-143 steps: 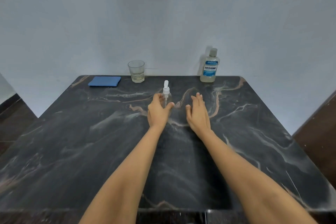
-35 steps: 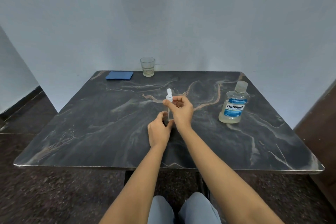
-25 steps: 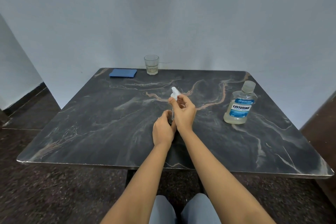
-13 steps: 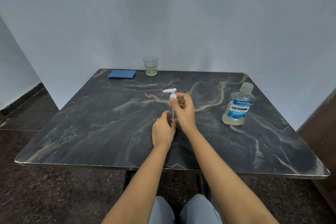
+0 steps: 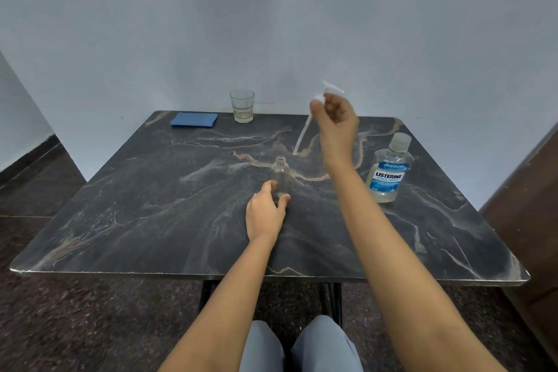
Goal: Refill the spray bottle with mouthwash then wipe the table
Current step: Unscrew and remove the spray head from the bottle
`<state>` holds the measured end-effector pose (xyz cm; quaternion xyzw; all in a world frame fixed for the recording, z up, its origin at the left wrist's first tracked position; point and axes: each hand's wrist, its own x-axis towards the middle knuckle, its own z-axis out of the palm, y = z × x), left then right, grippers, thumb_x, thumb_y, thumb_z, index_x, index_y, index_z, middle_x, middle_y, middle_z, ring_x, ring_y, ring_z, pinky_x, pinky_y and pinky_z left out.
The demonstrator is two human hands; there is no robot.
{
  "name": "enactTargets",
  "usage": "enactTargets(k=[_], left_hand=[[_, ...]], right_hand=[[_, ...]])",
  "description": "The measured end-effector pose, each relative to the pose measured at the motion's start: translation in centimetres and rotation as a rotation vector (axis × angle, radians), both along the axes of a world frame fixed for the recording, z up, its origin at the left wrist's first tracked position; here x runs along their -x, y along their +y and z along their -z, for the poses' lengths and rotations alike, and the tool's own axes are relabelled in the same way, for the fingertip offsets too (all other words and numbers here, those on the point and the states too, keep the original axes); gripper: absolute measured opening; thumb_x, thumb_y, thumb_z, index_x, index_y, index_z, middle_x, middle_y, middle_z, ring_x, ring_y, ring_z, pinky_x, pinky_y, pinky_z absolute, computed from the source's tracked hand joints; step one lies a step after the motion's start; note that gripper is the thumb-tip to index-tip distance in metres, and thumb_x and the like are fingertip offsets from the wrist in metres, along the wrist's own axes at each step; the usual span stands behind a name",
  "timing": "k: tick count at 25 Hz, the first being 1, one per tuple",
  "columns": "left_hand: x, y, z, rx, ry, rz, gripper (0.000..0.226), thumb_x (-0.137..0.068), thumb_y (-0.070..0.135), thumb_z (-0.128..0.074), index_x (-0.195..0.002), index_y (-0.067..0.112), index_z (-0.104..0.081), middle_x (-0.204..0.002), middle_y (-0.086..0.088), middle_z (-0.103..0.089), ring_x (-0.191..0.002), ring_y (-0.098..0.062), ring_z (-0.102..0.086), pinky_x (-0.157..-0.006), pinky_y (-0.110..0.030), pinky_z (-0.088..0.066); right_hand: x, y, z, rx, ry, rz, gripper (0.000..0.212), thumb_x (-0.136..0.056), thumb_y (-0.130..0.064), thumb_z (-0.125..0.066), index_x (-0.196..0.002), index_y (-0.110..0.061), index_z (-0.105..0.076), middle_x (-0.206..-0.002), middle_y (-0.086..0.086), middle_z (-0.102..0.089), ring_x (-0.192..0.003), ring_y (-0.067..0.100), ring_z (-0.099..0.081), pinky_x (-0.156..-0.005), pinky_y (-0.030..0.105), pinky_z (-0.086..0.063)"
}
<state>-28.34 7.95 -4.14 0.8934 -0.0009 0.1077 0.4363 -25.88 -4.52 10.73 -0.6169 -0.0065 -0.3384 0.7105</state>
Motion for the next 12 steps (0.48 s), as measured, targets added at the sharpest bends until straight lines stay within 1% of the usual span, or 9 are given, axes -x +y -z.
enactTargets(k=[1, 2, 4, 5, 7, 8, 9, 12], left_hand=[[0.0, 0.0, 0.0, -0.001, -0.003, 0.0, 0.039, -0.091, 0.036, -0.06, -0.126, 0.022, -0.052, -0.113, 0.002, -0.066, -0.109, -0.018, -0.057, -0.095, -0.039, -0.046], [0.0, 0.0, 0.1, -0.002, -0.007, 0.002, 0.04, -0.091, 0.037, -0.06, -0.127, 0.022, -0.051, -0.115, 0.002, -0.065, -0.111, -0.018, -0.057, -0.096, -0.039, -0.046], [0.0, 0.0, 0.1, 0.001, -0.014, 0.001, 0.043, -0.091, 0.038, -0.06, -0.129, 0.021, -0.05, -0.121, 0.002, -0.064, -0.114, -0.018, -0.056, -0.099, -0.04, -0.045], [0.0, -0.1, 0.1, -0.001, -0.019, -0.001, 0.044, -0.091, 0.038, -0.059, -0.13, 0.02, -0.05, -0.124, 0.002, -0.063, -0.114, -0.018, -0.056, -0.099, -0.041, -0.044], [0.0, -0.1, 0.2, -0.013, -0.033, -0.003, 0.047, -0.091, 0.039, -0.058, -0.131, 0.019, -0.048, -0.125, 0.001, -0.062, -0.114, -0.019, -0.056, -0.1, -0.042, -0.043], [0.0, -0.2, 0.2, -0.018, -0.039, -0.004, 0.047, -0.091, 0.04, -0.058, -0.132, 0.019, -0.048, -0.125, 0.001, -0.062, -0.114, -0.019, -0.056, -0.1, -0.042, -0.043], [0.0, -0.2, 0.2, -0.02, -0.042, -0.005, 0.048, -0.091, 0.04, -0.058, -0.132, 0.018, -0.048, -0.126, 0.0, -0.062, -0.114, -0.019, -0.057, -0.1, -0.042, -0.042], [-0.1, -0.2, 0.2, -0.028, -0.041, -0.009, 0.051, -0.09, 0.041, -0.059, -0.133, 0.018, -0.047, -0.128, 0.0, -0.061, -0.115, -0.019, -0.056, -0.1, -0.041, -0.043]], right_hand=[[-0.1, -0.9, -0.6, 0.02, 0.023, 0.049, 0.015, -0.08, -0.021, -0.073, -0.09, -0.025, -0.064, -0.082, -0.006, -0.063, -0.075, 0.006, -0.059, -0.072, 0.018, -0.052], [-0.3, -1.7, -0.7, 0.102, 0.104, 0.091, 0.014, -0.079, -0.025, -0.075, -0.085, -0.025, -0.063, -0.078, -0.008, -0.062, -0.07, 0.005, -0.058, -0.067, 0.017, -0.049], [-0.2, -2.7, 0.8, 0.403, 0.408, 0.105, 0.018, -0.076, -0.029, -0.076, -0.076, -0.024, -0.059, -0.075, -0.008, -0.062, -0.064, 0.003, -0.055, -0.061, 0.018, -0.045], [-0.1, -2.9, 2.3, 0.527, 0.57, 0.083, 0.02, -0.075, -0.028, -0.076, -0.072, -0.022, -0.057, -0.077, -0.006, -0.064, -0.064, 0.004, -0.056, -0.062, 0.022, -0.047], [0.3, -3.0, 5.7, 0.669, 0.795, 0.067, 0.022, -0.074, -0.025, -0.075, -0.064, -0.018, -0.057, -0.08, 0.005, -0.069, -0.07, 0.015, -0.062, -0.074, 0.036, -0.054], [0.5, -3.0, 7.2, 0.707, 0.86, 0.073, 0.022, -0.073, -0.026, -0.075, -0.062, -0.017, -0.058, -0.082, 0.007, -0.069, -0.076, 0.021, -0.064, -0.076, 0.037, -0.054], [0.8, -2.9, 8.4, 0.724, 0.908, 0.079, 0.02, -0.073, -0.028, -0.074, -0.065, -0.016, -0.061, -0.084, 0.007, -0.068, -0.083, 0.025, -0.065, -0.075, 0.036, -0.052], [0.9, -2.9, 10.5, 0.738, 0.955, 0.083, 0.02, -0.074, -0.034, -0.073, -0.08, -0.017, -0.064, -0.097, 0.005, -0.069, -0.095, 0.026, -0.064, -0.071, 0.031, -0.046]])
